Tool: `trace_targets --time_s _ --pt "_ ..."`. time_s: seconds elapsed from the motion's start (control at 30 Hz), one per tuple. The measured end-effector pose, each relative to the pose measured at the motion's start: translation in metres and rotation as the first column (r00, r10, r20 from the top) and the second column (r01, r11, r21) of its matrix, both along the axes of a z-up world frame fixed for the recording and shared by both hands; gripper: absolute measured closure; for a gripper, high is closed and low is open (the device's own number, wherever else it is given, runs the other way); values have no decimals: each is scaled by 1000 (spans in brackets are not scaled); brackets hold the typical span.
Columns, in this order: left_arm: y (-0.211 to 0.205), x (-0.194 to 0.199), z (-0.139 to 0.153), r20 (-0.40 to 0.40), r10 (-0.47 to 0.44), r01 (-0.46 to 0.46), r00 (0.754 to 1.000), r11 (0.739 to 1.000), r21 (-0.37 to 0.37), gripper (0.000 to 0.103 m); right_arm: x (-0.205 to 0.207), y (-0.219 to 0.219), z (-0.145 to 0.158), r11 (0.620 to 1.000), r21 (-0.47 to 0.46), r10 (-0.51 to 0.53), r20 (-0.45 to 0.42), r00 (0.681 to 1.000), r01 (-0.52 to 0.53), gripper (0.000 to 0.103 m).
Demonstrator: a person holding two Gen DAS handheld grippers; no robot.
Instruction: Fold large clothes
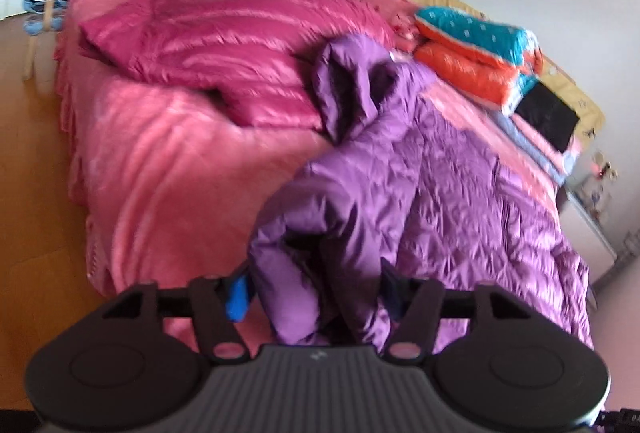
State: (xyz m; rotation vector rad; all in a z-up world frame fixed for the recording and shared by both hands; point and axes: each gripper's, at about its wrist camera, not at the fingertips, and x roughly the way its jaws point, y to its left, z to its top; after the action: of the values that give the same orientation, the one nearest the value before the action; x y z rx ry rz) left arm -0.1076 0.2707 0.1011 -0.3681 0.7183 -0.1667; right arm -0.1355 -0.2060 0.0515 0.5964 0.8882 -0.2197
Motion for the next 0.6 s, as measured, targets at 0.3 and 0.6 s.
trace_targets --time_s 0.3,0.6 --pt "-11 -28 48 164 -5 -3 987 999 50 25 -20 -21 14 990 23 -140 174 975 138 2" --pt "-100 -41 85 188 -252 225 949 962 156 18 -35 -92 -18 840 381 -509 302 806 387 0"
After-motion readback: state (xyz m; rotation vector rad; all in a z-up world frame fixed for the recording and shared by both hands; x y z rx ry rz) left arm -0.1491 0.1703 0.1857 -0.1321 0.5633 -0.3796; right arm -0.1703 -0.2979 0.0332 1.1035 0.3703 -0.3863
